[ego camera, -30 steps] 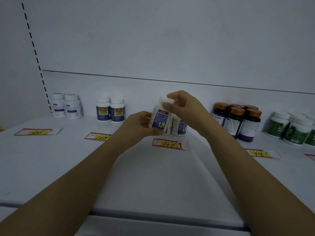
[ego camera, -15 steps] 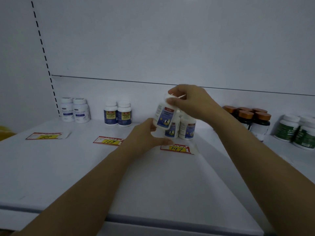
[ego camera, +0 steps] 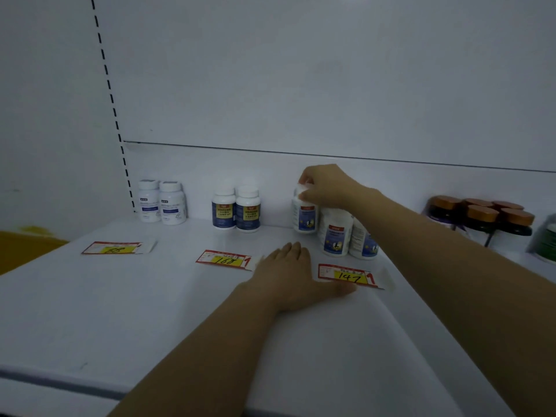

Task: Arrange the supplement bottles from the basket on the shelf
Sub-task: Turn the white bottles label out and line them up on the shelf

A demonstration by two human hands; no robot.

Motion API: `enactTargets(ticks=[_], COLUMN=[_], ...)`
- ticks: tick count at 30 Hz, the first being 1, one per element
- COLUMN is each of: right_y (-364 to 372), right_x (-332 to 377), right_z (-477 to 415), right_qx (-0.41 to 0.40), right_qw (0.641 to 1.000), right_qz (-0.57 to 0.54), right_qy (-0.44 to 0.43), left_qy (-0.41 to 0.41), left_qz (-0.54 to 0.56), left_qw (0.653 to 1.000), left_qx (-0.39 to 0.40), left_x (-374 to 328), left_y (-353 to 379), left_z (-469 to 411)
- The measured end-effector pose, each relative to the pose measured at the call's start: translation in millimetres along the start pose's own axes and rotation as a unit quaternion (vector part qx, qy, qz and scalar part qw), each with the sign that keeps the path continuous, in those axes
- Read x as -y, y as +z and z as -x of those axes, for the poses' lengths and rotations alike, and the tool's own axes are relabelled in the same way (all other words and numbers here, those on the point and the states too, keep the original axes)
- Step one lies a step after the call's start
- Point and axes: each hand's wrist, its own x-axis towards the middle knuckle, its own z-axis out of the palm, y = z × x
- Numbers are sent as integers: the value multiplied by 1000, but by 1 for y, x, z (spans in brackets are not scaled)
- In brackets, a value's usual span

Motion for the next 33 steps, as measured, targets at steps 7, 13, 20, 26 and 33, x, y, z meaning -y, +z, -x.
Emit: enactTargets(ticks=[7, 13, 20, 26, 33], right_y=[16, 5, -4, 1, -59], right_x=[-5, -10, -24, -25, -13], right_z=[-4, -4, -12, -18, 8], right_qx=[11, 19, 64, 21, -146], right_qw=[997, 995, 982, 987, 987], right_qz=[65, 84, 125, 89, 12], right_qy=[33, 59, 127, 135, 64], left_qy=[8, 3, 0, -3, -3], left_qz=[-18, -25, -35, -26, 51], left_qw=[1000, 999, 999, 999, 998], left_qx=[11, 25, 39, 38, -37], left_x=[2, 2, 1, 0, 1], left_y=[1, 2, 2, 0, -1], left_z=[0, 1, 0, 0, -1])
